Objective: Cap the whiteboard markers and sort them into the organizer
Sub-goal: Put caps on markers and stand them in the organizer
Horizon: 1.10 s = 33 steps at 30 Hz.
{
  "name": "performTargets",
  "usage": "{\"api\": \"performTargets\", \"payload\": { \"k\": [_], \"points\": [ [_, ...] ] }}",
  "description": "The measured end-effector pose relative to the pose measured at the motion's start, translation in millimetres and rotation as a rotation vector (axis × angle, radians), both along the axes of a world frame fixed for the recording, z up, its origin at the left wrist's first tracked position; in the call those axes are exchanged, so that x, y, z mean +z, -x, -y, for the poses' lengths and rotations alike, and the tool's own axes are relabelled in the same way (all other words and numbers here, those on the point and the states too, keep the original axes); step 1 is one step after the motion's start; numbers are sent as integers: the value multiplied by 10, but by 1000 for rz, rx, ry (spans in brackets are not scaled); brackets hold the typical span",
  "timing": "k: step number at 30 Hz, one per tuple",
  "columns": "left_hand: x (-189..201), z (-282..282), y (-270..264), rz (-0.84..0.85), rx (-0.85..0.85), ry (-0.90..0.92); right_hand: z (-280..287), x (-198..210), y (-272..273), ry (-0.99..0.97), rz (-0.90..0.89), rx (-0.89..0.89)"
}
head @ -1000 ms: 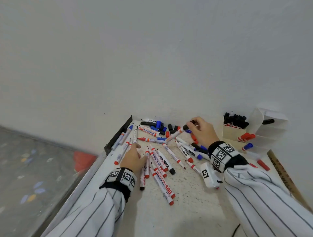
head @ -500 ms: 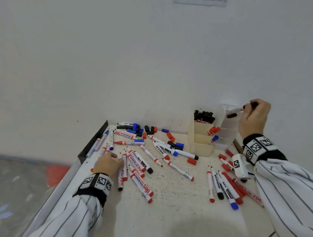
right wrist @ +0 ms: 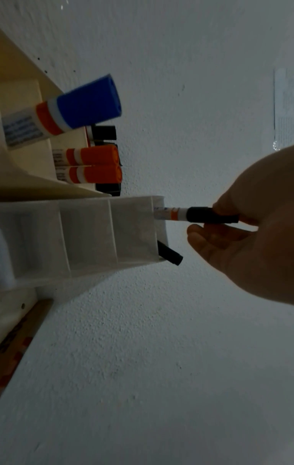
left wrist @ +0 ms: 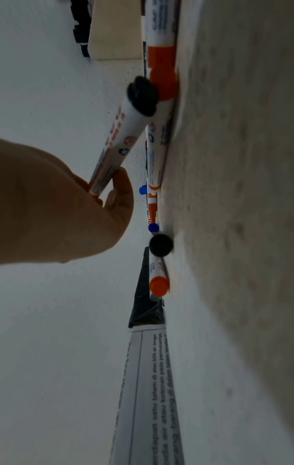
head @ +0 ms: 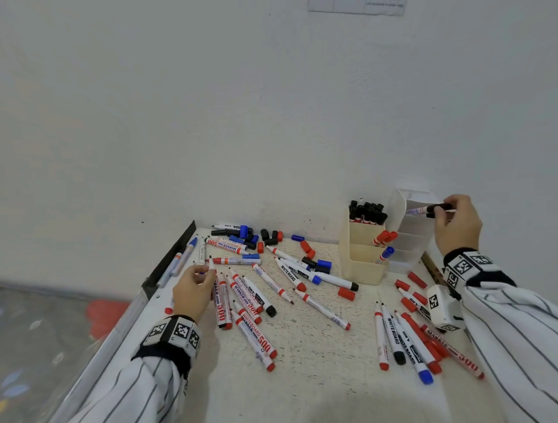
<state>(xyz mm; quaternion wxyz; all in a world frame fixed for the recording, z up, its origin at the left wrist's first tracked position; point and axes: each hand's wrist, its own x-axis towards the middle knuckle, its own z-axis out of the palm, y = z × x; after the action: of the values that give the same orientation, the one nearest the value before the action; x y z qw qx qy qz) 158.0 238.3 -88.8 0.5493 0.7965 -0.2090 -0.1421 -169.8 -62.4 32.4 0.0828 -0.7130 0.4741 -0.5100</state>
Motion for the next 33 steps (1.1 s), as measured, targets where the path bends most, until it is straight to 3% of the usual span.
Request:
{"api": "performTargets", "payload": {
  "k": [6, 8, 11, 17, 21, 24, 26, 29, 33],
  "points": [
    [55, -1, 50, -118, 3, 77, 133, 16, 40, -77, -148, -164],
    [71, -2, 56, -141, 27, 103, 134, -8, 30, -106, -188, -136],
    [78, -3, 56, -189, 42, 131, 100, -44, 7, -93, -188, -19],
    [53, 18, 38, -260, -49, 93, 123, -31, 4, -185, -158, -128],
    [15, 39, -2, -267, -82, 48, 85, -3, -76, -201, -271, -139],
    [0, 34, -4, -222, -65, 27, -36, 82, -246, -148, -190, -175],
    [1, 27, 4, -194, -65, 17, -173, 172, -416, -63, -125, -113],
    [9, 24, 16, -154, -76, -3, -385, 280, -767, 20, -92, 121],
    [17, 11, 31, -137, -92, -29, -646, 162, -1233, -231, -252, 432]
  ]
}}
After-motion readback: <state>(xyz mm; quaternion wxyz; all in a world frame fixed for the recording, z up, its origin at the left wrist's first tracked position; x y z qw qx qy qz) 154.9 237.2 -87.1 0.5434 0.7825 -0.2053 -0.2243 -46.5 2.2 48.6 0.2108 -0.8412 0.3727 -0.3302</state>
